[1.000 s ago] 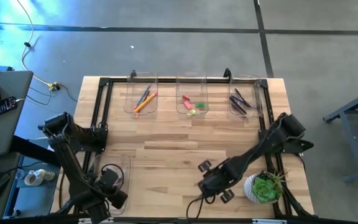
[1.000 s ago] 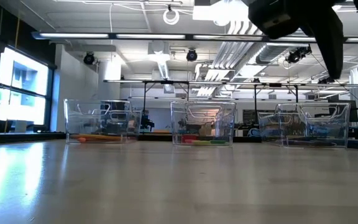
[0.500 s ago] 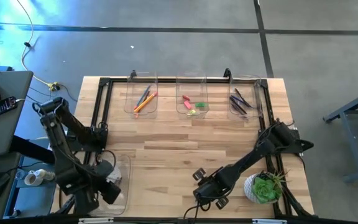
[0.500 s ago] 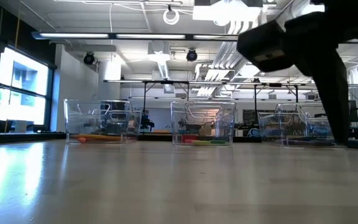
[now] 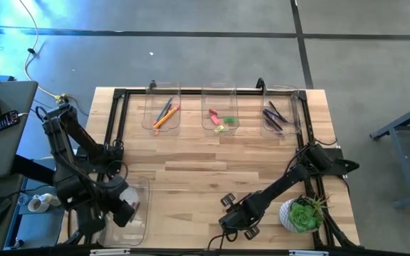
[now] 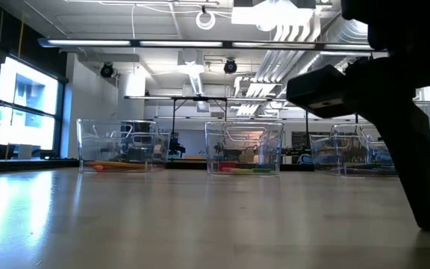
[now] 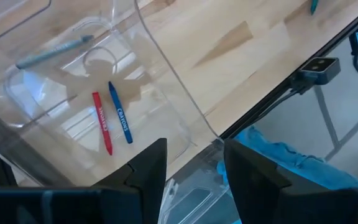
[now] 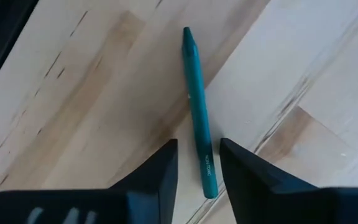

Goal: Sort crayons/erasers/pens/pencils in bins
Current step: Put the green crayon into the bottom transparent bin, then return to Home Position

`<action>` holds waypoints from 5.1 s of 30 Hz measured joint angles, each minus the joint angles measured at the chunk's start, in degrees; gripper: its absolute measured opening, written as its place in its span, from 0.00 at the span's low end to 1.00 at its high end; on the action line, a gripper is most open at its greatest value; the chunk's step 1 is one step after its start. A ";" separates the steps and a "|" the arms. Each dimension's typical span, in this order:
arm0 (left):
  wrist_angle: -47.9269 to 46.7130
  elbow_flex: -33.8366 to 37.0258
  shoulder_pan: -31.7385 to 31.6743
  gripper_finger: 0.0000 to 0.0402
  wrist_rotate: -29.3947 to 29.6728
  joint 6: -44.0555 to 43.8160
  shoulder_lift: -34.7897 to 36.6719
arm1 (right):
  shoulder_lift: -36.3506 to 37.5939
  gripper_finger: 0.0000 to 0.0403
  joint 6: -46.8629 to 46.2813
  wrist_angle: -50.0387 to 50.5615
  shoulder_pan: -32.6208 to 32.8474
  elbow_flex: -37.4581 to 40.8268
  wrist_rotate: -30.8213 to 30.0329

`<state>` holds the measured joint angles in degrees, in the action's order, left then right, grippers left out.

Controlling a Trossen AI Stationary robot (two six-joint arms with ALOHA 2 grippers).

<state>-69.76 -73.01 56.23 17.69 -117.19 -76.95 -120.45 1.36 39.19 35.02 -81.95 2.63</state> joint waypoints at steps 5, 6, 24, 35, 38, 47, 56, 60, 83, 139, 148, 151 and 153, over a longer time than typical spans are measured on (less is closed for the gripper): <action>0.02 -0.02 0.00 0.36 0.05 1.32 0.67 | -0.15 0.19 -1.37 -0.01 -0.06 0.07 -0.04; 0.02 -0.02 0.00 0.36 -0.04 1.48 0.80 | -0.17 0.18 -1.37 0.14 -0.12 0.07 -0.04; 2.32 -0.07 0.00 0.34 -0.13 9.40 3.65 | 0.31 0.01 -3.24 0.39 -0.39 0.09 1.83; 11.84 -0.07 0.01 0.34 14.91 32.24 3.48 | 4.62 0.01 -10.43 0.45 -1.88 -4.44 1.78; 13.53 -0.07 0.01 0.34 18.63 38.94 3.25 | 5.32 0.01 -11.94 0.55 -2.09 -7.08 -1.22; 14.87 -0.07 0.00 0.34 28.06 52.85 3.07 | 5.77 0.01 -11.84 0.36 -3.19 -20.38 -12.19; 17.77 -0.07 -0.67 0.34 34.56 63.09 3.00 | 5.82 0.01 -9.27 -4.04 -6.85 -30.76 -19.65; 18.17 -0.07 -2.96 0.34 37.36 64.81 2.60 | 5.82 0.01 -8.84 -8.44 -8.43 -31.91 -19.64; 33.81 -0.04 -13.29 0.31 29.33 84.61 2.67 | 5.84 0.01 -8.82 -13.46 -12.65 -31.98 -19.37; 7.53 7.08 0.07 0.33 1.81 42.50 7.05 | 10.77 0.43 -14.07 0.13 -15.21 -31.98 -19.19; 28.07 8.65 -10.20 0.31 17.72 69.28 11.17 | 25.73 0.43 -8.64 13.42 -17.55 -29.43 -25.15; 42.61 12.59 -19.25 0.26 9.09 80.01 13.02 | 32.68 0.43 -7.41 13.70 -18.63 -24.24 -28.82; 49.13 14.96 -25.36 0.22 2.10 85.69 13.84 | 37.93 0.43 -7.29 11.91 -19.75 -18.85 -29.81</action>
<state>-20.62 -58.05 30.87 19.79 -31.50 -63.11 -82.52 -5.93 51.10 15.27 -100.80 -27.18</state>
